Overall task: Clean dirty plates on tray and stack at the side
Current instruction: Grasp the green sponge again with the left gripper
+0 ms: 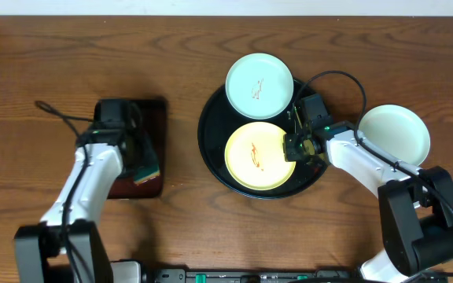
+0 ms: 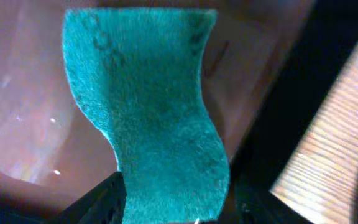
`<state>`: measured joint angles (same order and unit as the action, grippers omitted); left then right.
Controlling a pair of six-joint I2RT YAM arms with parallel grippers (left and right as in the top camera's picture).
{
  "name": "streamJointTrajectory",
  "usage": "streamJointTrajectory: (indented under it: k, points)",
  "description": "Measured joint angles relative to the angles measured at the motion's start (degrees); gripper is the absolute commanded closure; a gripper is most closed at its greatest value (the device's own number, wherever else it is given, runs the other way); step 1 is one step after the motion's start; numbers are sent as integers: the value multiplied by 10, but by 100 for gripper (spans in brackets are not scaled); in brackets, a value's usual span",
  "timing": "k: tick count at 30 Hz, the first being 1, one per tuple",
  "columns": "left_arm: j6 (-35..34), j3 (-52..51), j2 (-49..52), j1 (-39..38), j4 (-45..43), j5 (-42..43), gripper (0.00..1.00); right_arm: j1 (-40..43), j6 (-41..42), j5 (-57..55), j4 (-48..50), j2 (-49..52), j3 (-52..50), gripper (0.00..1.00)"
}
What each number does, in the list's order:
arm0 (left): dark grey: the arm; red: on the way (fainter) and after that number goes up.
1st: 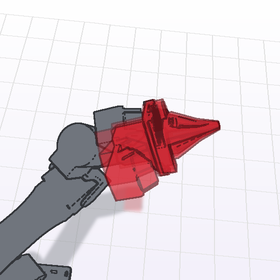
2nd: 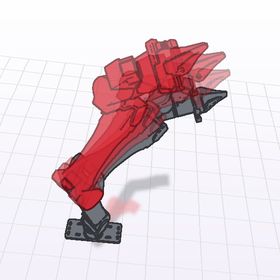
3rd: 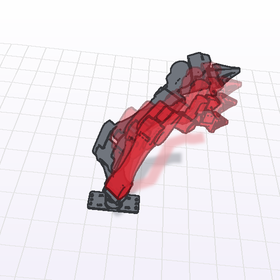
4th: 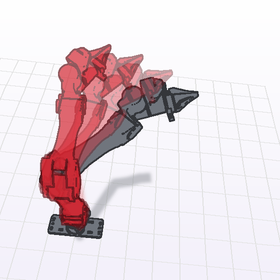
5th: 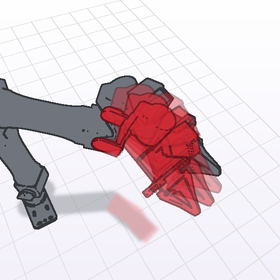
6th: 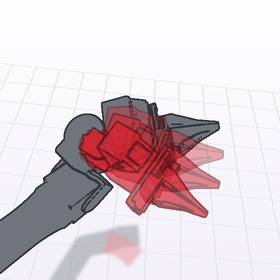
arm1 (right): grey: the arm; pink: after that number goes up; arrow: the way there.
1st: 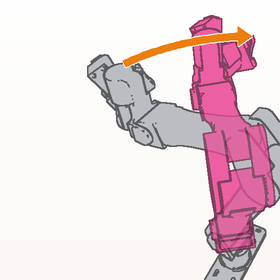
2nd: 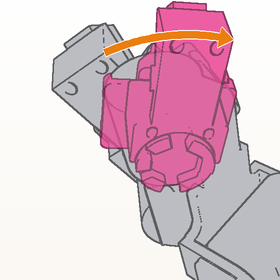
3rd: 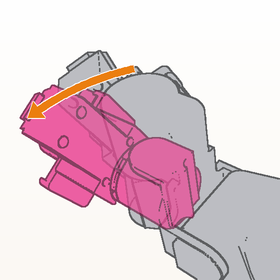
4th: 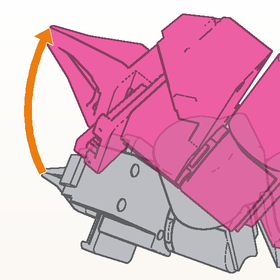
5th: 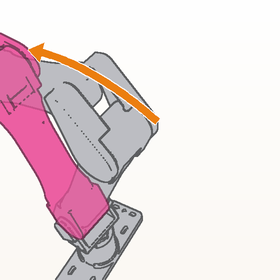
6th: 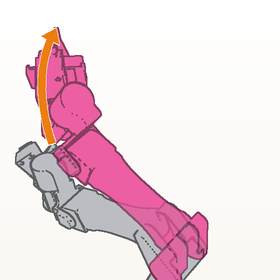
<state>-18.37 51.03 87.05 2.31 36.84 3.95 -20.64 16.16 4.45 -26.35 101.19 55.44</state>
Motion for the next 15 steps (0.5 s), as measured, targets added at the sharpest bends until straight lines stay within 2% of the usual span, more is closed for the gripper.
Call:
streamJointTrajectory:
  k: [5, 6, 9, 13, 15]
  points:
    - [-56, 0, 48, -2, -5, -35, 44, 0, 0, 0, -2, 0, 0, 99]
    - [-64, 0, 53, -2, -11, -39, 48, 0, 0, -1, -3, 0, 1, 99]
    - [-83, 0, 58, -2, -31, -48, 79, 0, 0, -2, -5, 0, 1, 99]
    - [-93, 0, 62, -1, -44, -54, 92, 0, 0, -3, -7, 0, 2, 99]
    - [-96, 0, 67, -1, -46, -54, 92, 0, 1, -3, -8, 0, 2, 99]
